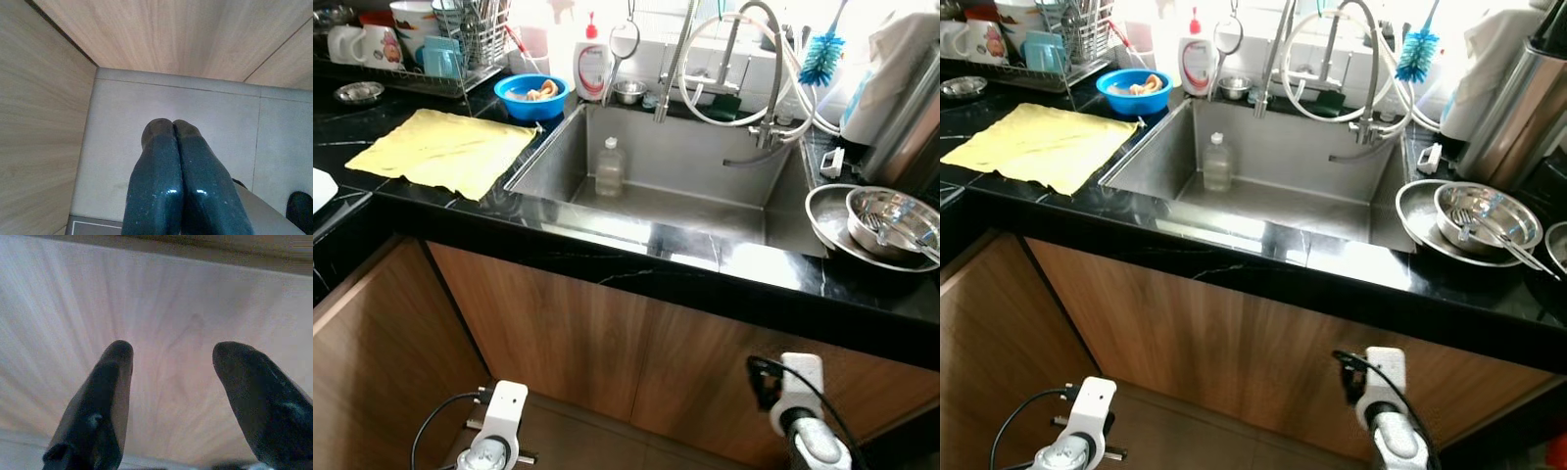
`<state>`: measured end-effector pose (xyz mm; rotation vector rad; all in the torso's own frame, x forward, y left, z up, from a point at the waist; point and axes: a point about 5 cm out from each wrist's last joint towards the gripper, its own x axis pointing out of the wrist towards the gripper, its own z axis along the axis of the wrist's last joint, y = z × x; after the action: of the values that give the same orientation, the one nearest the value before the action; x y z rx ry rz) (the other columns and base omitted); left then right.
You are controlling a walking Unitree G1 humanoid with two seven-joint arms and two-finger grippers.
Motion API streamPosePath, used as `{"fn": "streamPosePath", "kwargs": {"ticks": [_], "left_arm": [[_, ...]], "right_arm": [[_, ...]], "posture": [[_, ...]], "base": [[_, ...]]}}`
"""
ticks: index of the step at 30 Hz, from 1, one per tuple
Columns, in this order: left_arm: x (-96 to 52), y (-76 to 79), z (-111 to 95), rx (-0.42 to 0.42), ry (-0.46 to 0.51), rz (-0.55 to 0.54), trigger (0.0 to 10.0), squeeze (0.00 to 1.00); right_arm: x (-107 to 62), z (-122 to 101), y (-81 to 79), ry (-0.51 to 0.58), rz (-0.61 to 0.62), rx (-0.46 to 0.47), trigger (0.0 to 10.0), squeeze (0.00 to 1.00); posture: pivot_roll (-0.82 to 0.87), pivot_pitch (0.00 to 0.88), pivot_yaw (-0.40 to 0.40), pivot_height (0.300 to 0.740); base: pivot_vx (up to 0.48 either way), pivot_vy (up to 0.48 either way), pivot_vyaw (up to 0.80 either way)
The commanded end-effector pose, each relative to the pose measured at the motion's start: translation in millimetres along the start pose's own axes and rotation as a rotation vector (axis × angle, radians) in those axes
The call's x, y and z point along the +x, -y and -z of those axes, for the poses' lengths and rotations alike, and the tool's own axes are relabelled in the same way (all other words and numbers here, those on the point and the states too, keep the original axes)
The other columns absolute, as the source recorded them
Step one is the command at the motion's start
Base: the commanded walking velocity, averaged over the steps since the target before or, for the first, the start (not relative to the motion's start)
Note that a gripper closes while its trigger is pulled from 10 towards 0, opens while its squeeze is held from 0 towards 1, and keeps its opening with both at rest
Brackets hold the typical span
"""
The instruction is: Kitchen organization
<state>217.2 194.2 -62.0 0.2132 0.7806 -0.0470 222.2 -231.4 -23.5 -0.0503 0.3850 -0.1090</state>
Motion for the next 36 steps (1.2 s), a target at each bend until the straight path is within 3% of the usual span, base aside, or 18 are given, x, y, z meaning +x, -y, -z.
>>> {"fn": "streamPosePath", "kwargs": {"ticks": [1, 9, 14, 15, 18, 33, 34, 35, 36], "left_arm": [[-0.1, 3.1, 2.2, 0.015, -0.017, 0.015, 10.0, 0.00], [0.2, 4.5, 1.4, 0.026, -0.016, 0.026, 10.0, 0.00], [0.2, 4.6, 1.5, 0.029, -0.016, 0.027, 10.0, 0.00], [0.2, 4.9, 1.5, 0.031, -0.017, 0.029, 10.0, 0.00], [0.2, 5.6, 1.5, 0.031, -0.017, 0.032, 10.0, 0.00], [-0.2, 6.3, 3.3, 0.026, -0.022, 0.029, 10.0, 0.00], [-0.3, 5.9, 3.4, 0.026, -0.022, 0.027, 10.0, 0.00], [-0.3, 5.9, 3.4, 0.026, -0.022, 0.027, 10.0, 0.00], [-0.3, 5.7, 3.3, 0.026, -0.022, 0.027, 10.0, 0.00]], "right_arm": [[-1.6, -8.2, -1.5, 0.045, -0.002, -0.006, 10.0, 0.00], [-45.2, -17.5, -8.9, 0.127, 0.017, -0.066, 10.0, 0.00], [-47.6, -28.3, -5.7, 0.161, 0.045, -0.063, 10.0, 0.00], [-45.1, -47.6, 0.3, 0.217, 0.088, -0.069, 10.0, 0.00], [-41.4, -76.5, 2.9, 0.277, 0.108, -0.071, 10.0, 0.00], [-31.2, -149.5, -7.6, 0.462, 0.077, -0.076, 10.0, 0.00], [-28.1, -158.0, -7.0, 0.484, 0.082, -0.074, 10.0, 0.93], [-28.1, -158.0, -7.0, 0.484, 0.082, -0.074, 10.0, 0.93], [-26.3, -162.0, -6.9, 0.490, 0.084, -0.071, 10.0, 1.00]], "posture": [[-0.01, 0.000, -0.067, 0.740], [-0.01, 0.000, -0.066, 0.740], [-0.02, 0.000, -0.067, 0.740], [-0.02, 0.000, -0.068, 0.740], [-0.02, 0.000, -0.071, 0.740], [-0.02, 0.000, -0.066, 0.740], [-0.02, 0.000, -0.064, 0.740], [-0.02, 0.000, -0.064, 0.740], [-0.02, 0.000, -0.064, 0.740]], "base": [[0.000, 0.000, 0.00], [0.000, 0.000, 0.00], [0.000, 0.000, 0.00], [0.000, 0.000, 0.00], [0.000, 0.000, 0.00], [0.000, 0.000, 0.00], [0.000, 0.000, 0.00], [0.000, 0.000, 0.00], [0.000, 0.000, 0.00]]}}
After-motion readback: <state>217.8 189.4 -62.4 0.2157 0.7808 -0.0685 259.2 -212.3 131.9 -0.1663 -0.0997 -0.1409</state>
